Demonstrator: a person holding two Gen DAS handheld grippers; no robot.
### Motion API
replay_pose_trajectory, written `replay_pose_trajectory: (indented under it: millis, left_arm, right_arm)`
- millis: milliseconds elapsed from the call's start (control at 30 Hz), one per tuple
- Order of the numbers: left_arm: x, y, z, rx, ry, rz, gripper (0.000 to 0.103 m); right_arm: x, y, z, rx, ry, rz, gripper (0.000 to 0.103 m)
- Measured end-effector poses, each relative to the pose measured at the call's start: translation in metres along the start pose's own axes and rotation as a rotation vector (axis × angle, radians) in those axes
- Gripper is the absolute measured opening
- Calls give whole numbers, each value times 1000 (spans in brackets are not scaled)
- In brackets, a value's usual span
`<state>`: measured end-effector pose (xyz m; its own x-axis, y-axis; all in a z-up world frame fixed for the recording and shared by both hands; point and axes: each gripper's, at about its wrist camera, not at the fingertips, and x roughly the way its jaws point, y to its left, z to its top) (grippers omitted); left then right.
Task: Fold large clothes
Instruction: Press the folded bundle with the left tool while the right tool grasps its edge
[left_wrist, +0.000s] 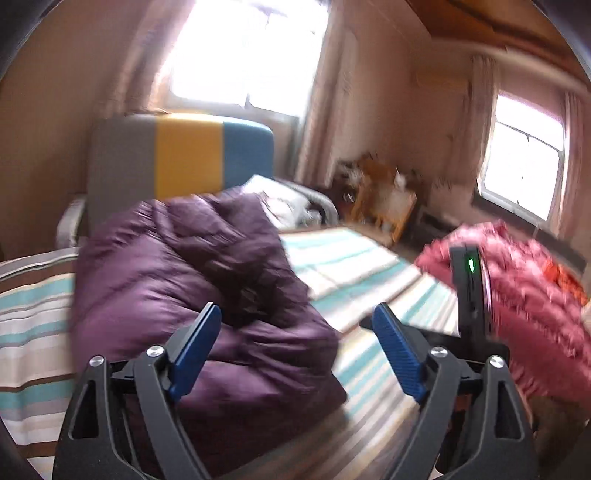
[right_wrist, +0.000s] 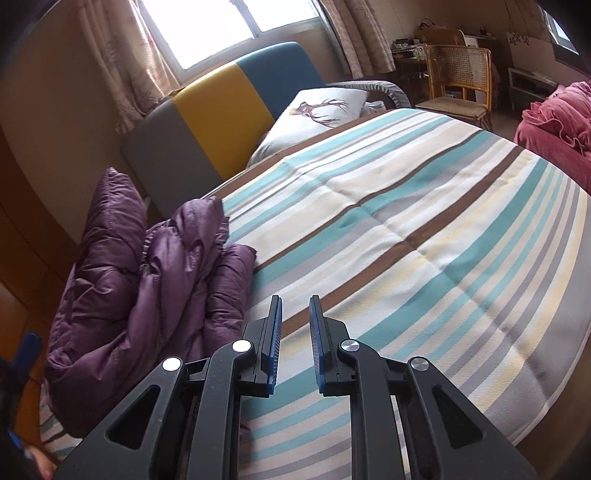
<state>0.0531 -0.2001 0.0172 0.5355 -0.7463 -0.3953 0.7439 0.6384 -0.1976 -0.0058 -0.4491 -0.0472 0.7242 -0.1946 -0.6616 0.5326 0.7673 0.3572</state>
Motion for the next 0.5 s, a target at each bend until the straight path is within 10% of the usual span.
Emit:
replay_pose_trajectory:
  millis: [267,333,367,400,500]
  left_arm:
    - [-24,141,-8,-358,-14,322,78]
    - [-7,152,-11,-360,67,299,77]
    - [3,151,-16,-329,116,270,74]
    - [5,147,-18,-302,122,263,74]
    - [12,124,-25,-183,142,238,72]
  right_arm:
    - [-21,44,7,-86,-30,108,15]
    - [-27,57,10,-111,-47,124,29]
    - [-30,63,11,-118,-59,130,61]
    - [-33,67,12,-123,-72,133,69]
    - [-38,89,14,-206,-109,123,55]
